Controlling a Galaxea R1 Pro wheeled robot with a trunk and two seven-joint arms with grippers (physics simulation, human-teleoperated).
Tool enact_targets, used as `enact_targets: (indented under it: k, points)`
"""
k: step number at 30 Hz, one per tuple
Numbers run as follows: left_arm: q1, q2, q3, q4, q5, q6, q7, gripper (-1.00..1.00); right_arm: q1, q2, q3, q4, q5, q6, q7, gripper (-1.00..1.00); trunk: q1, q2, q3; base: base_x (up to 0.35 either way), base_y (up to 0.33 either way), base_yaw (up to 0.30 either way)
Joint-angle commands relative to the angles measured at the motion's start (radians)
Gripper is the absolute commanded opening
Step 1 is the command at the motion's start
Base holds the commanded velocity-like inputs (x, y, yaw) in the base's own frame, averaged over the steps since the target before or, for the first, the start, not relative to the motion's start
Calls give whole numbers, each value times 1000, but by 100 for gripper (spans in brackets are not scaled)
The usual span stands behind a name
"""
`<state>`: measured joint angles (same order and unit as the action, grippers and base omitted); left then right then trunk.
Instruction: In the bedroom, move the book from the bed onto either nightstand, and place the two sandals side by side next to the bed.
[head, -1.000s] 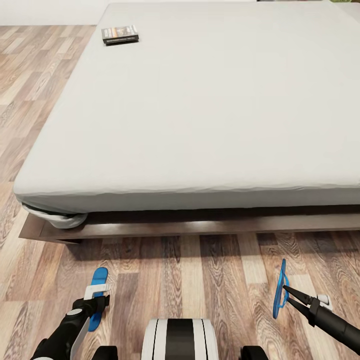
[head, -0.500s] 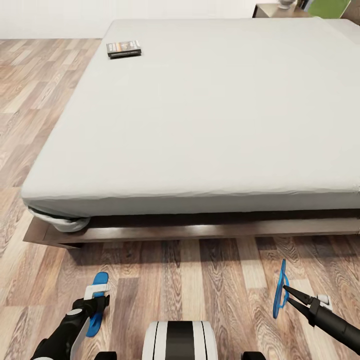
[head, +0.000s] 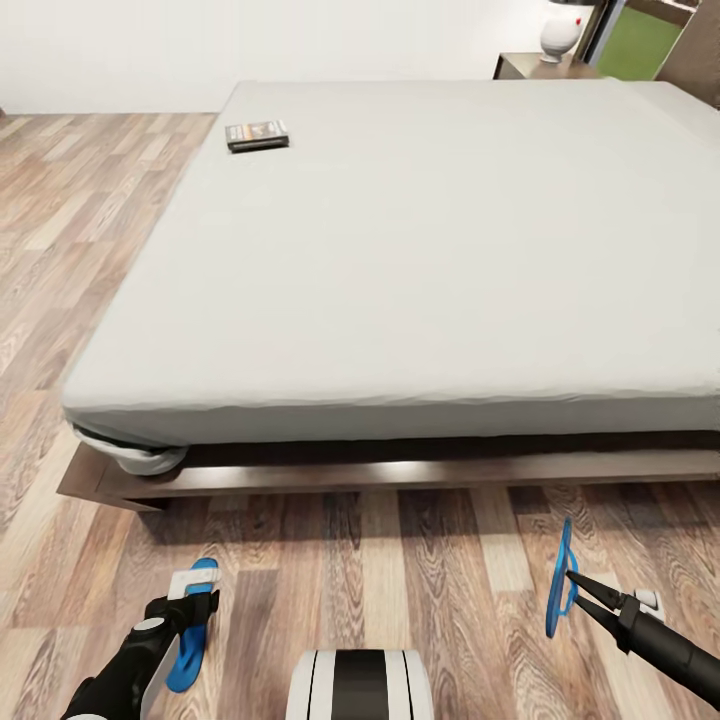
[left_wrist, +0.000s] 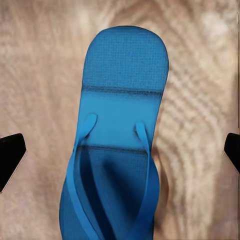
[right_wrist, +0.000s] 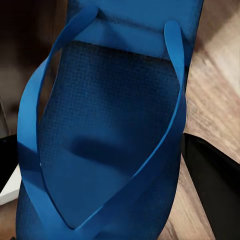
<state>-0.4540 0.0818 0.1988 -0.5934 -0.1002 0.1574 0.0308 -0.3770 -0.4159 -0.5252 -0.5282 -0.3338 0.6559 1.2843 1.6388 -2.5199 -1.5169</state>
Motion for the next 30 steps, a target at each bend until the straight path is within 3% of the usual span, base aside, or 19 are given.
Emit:
enact_targets:
  k: [1, 10, 13, 16, 18, 19, 20, 22, 24, 28, 30]
  points:
    - [0, 0, 2, -2, -10, 5, 0, 100, 0, 0, -1, 0, -2, 8, 2, -100, -1, 0, 3, 0, 0, 0]
    - [0, 2, 4, -40, -4, 9, -9, 100, 0, 0, -1, 0, -2, 8, 1, -100, -5, 2, 38, 0, 0, 0]
    - [0, 4, 7, -56, -2, 18, -46, 100, 0, 0, -1, 0, -2, 8, 2, -100, -5, 2, 38, 0, 0, 0]
    - [0, 22, 9, -62, 2, 25, -169, 100, 0, 0, -1, 0, -2, 8, 1, -100, -5, 2, 38, 0, 0, 0]
    - [0, 47, 12, -63, 5, 52, -309, 100, 0, 0, -1, 0, -2, 8, 2, -100, -5, 2, 38, 0, 0, 0]
    - [0, 54, 13, -64, 6, 61, -345, 100, 0, 0, -1, 0, -2, 8, 2, -100, -5, 2, 38, 0, 0, 0]
    - [0, 77, 22, -63, 7, 86, -453, 100, 0, 0, -1, 0, -2, 8, 1, -100, -5, 2, 38, 0, 0, 0]
    - [0, 105, 58, -63, 8, 102, -590, 100, 0, 0, -1, 1, -1, 8, 0, -100, -5, 2, 38, 0, 0, 0]
    - [1, 125, 169, -61, 14, 112, -717, 100, 0, -1, 0, 2, 1, 10, -2, -100, -5, 2, 38, 0, 0, 0]
    - [11, 137, 310, -48, 17, 110, -789, 100, 0, -4, 0, 1, 12, 11, -15, -100, -5, 2, 38, 0, 0, 0]
    - [14, 140, 347, -27, 18, 108, -804, 100, 0, -3, 2, -1, 56, 12, -91, -100, -5, 2, 38, 0, 0, 0]
